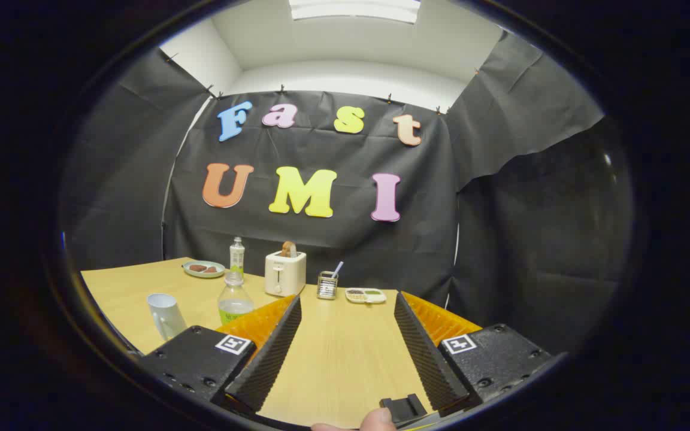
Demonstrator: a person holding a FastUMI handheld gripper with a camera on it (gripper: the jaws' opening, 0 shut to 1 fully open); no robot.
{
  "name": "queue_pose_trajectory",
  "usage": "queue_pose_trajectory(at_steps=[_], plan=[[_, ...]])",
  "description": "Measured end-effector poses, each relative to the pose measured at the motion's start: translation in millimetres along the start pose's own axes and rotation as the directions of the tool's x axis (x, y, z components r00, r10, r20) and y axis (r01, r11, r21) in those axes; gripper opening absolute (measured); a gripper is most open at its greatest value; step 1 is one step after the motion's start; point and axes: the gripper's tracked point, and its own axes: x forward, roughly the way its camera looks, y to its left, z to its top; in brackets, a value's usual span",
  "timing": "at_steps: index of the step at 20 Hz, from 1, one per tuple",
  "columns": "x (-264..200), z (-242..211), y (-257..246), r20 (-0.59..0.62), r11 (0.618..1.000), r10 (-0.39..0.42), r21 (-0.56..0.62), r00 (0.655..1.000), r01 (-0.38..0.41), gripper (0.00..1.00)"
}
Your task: Take the bottle from table, then pour the juice into the cup, finally place the bottle on the coaster
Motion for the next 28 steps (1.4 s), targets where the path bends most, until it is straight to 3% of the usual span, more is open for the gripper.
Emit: queue_pose_trajectory(at_steps=[28], plan=[[-4.0, 8.8, 13.3, 0.014, 0.998, 0.025, 0.054, 1.0, -0.026, 1.0]])
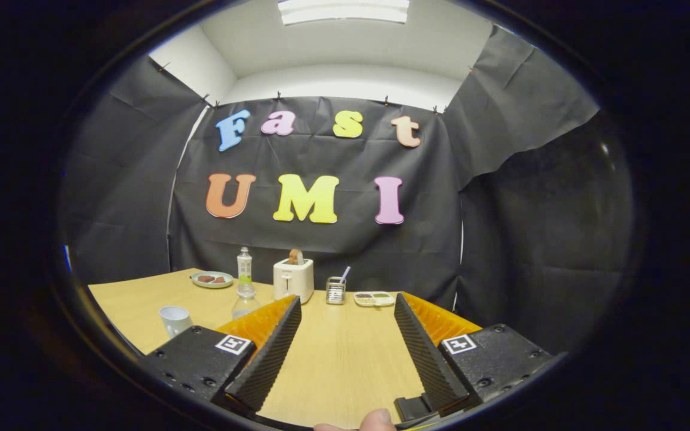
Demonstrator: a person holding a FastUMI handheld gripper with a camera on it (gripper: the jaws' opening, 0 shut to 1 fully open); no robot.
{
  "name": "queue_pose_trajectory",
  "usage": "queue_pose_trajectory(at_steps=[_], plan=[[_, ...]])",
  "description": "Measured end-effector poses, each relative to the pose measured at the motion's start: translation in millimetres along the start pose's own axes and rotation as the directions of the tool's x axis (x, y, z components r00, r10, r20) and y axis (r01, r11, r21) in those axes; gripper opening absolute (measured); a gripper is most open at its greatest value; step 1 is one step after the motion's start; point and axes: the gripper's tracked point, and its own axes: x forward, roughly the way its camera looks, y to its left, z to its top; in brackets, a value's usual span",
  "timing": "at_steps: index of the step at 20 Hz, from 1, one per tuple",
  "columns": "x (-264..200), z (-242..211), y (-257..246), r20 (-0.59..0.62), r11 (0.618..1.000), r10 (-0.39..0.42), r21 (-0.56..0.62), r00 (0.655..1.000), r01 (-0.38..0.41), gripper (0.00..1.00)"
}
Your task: Take the bottle from table, then pour the juice into the cup, finally place the bottle on the coaster
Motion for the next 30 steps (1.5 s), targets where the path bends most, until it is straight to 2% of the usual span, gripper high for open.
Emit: queue_pose_trajectory(at_steps=[4, 9, 14, 19, 23, 30], plan=[[5.1, -0.8, -2.6, -0.008, 1.0, -0.008, 0.013, 1.0, 0.008, 1.0], [14.9, -2.0, 11.2, -0.016, 0.999, 0.023, 0.025, 1.0, -0.022, 1.0], [27.2, -20.7, 54.7, -0.043, 0.991, 0.134, 0.034, 0.99, -0.133, 1.0], [47.9, -67.4, 112.2, -0.136, 0.972, 0.234, 0.032, 0.963, -0.232, 1.0], [68.2, -100.7, 137.0, -0.189, 0.969, 0.244, 0.021, 0.951, -0.245, 1.0], [104.6, -133.1, 153.4, -0.258, 0.977, 0.214, 0.043, 0.942, -0.21, 1.0]])
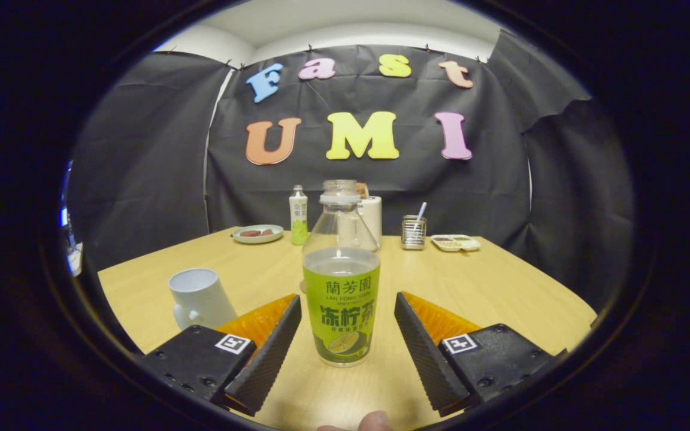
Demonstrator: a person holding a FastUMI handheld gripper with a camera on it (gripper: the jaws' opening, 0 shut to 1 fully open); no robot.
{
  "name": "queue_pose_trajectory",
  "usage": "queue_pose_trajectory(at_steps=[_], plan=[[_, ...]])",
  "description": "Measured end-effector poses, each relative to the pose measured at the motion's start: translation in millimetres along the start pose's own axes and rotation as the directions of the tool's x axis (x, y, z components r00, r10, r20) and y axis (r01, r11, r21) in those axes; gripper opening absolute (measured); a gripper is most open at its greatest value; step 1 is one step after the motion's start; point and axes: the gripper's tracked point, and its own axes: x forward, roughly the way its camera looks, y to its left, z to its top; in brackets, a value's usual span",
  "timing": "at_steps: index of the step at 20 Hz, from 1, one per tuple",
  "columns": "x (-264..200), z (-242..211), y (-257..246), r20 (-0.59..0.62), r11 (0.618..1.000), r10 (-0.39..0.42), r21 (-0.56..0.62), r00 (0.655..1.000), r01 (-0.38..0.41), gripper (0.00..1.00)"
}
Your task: Take the bottle from table, then pour the juice into the cup, finally place the bottle on the coaster
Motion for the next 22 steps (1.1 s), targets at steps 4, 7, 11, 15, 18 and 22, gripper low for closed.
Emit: queue_pose_trajectory(at_steps=[4, 7, 11, 15, 18, 22], plan=[[16.6, -2.2, 6.4, -0.024, 1.0, 0.003, 0.016, 1.0, -0.003, 1.0], [18.8, 0.5, 9.8, -0.022, 1.0, 0.003, 0.019, 1.0, -0.003, 0.98], [20.1, 8.4, 9.3, -0.011, 1.0, -0.017, 0.005, 1.0, 0.017, 0.88], [21.7, 12.5, 15.7, -0.03, 0.998, -0.009, -0.063, 1.0, 0.007, 0.81], [19.0, 30.0, 22.7, -0.003, 0.978, -0.018, -0.208, 1.0, 0.017, 0.8], [26.1, 53.4, 34.6, 0.037, 0.886, -0.029, -0.462, 0.999, 0.043, 0.79]])
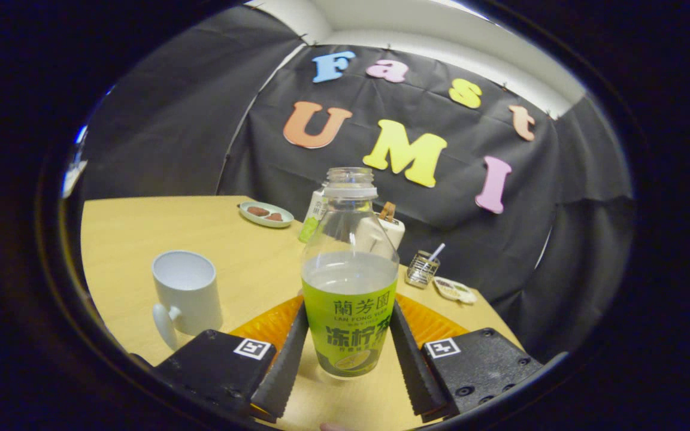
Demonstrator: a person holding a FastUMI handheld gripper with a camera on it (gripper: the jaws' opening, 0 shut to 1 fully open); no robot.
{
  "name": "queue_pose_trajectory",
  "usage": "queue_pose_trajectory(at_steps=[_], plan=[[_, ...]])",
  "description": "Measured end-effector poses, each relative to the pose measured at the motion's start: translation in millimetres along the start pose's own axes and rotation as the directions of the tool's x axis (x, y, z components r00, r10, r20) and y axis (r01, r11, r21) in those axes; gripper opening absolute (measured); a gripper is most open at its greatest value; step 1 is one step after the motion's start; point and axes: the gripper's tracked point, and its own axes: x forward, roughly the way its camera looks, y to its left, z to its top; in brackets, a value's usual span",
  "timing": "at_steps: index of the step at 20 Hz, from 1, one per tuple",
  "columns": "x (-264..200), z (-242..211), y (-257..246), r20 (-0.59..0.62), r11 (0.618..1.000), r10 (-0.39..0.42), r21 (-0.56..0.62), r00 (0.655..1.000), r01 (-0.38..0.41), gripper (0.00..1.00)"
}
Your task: Take the bottle from table, then pour the juice into the cup, finally place the bottle on the coaster
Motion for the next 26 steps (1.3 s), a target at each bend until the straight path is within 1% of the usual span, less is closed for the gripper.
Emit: queue_pose_trajectory(at_steps=[2, 5, 7, 11, 13, 16, 21, 23, 26], plan=[[3.8, 6.6, -3.9, 0.006, 0.993, -0.023, -0.118, 1.0, 0.024, 0.79], [8.2, 13.5, -7.0, 0.018, 0.958, -0.064, -0.278, 0.998, 0.066, 0.79], [14.7, 15.8, -8.6, 0.026, 0.916, -0.093, -0.39, 0.995, 0.096, 0.79], [18.5, 24.1, -0.1, 0.068, 0.821, -0.111, -0.557, 0.991, 0.13, 0.78], [14.1, 28.7, 3.8, 0.115, 0.758, -0.126, -0.63, 0.985, 0.17, 0.78], [15.6, 30.2, 7.9, 0.146, 0.682, -0.128, -0.706, 0.981, 0.194, 0.78], [15.8, 40.3, 4.6, 0.191, 0.567, -0.136, -0.79, 0.972, 0.235, 0.78], [15.0, 43.5, 4.1, 0.208, 0.526, -0.135, -0.814, 0.969, 0.248, 0.78], [13.8, 47.4, 7.0, 0.218, 0.488, -0.129, -0.835, 0.967, 0.253, 0.78]])
